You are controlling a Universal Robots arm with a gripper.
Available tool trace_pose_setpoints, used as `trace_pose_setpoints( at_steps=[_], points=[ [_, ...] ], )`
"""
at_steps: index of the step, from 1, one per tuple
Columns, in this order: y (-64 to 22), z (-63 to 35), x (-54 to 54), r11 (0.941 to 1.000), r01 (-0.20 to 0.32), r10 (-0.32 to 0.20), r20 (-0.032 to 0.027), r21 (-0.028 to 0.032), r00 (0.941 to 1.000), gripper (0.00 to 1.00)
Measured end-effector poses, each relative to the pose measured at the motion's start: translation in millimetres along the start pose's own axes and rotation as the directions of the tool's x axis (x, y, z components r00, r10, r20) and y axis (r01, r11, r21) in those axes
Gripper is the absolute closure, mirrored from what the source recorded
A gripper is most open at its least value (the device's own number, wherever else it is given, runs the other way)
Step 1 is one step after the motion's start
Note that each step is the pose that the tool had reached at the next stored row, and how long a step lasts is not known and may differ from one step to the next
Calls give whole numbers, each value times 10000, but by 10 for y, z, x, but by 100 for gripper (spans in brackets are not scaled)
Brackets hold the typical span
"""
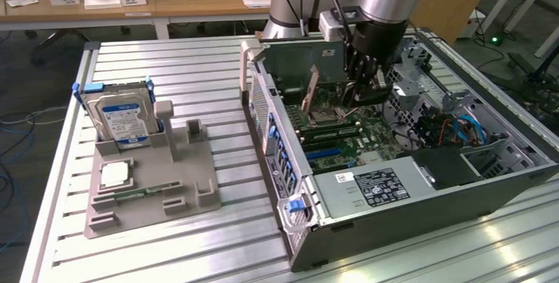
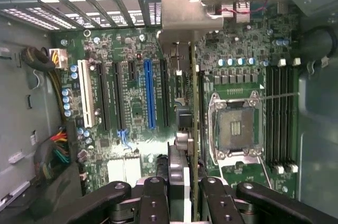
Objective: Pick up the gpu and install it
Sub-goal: 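Insert the gpu into the slot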
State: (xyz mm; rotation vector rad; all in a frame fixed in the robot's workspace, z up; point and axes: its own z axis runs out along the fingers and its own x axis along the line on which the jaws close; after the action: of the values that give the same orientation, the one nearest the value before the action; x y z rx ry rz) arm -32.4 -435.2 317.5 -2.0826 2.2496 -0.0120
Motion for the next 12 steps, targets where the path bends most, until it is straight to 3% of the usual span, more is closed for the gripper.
trace_pose_setpoints(
  at_steps=[12],
  points=[
    [9, 77, 125, 9988, 476, -475, 26, -66, 9989, 72]
  ],
)
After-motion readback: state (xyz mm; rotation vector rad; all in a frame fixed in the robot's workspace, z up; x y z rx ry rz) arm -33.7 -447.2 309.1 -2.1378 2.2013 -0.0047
